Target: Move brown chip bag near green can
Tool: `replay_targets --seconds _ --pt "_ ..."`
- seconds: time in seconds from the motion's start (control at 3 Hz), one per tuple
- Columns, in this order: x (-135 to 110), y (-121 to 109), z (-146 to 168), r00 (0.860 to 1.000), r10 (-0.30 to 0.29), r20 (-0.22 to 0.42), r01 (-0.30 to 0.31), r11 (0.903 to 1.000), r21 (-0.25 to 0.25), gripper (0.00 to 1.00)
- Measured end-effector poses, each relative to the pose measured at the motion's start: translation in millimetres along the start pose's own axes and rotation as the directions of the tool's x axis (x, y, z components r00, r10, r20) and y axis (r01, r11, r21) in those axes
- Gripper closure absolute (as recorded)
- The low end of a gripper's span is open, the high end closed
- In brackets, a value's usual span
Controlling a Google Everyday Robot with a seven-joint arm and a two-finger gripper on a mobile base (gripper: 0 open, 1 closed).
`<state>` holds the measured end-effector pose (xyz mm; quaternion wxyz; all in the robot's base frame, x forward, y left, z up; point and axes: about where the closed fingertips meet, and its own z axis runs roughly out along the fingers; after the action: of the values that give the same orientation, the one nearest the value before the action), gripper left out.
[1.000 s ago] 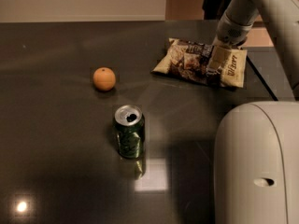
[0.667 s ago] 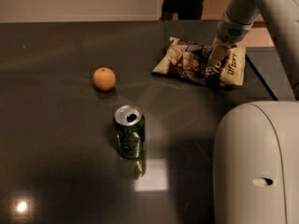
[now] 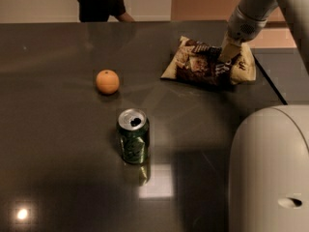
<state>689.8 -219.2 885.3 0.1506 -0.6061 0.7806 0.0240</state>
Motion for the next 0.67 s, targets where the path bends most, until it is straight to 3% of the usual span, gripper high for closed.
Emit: replay_targets --seconds 0.67 --pt "-11 60 -34 0.997 0.007 0.078 -0.002 0.9985 -0.055 1.00"
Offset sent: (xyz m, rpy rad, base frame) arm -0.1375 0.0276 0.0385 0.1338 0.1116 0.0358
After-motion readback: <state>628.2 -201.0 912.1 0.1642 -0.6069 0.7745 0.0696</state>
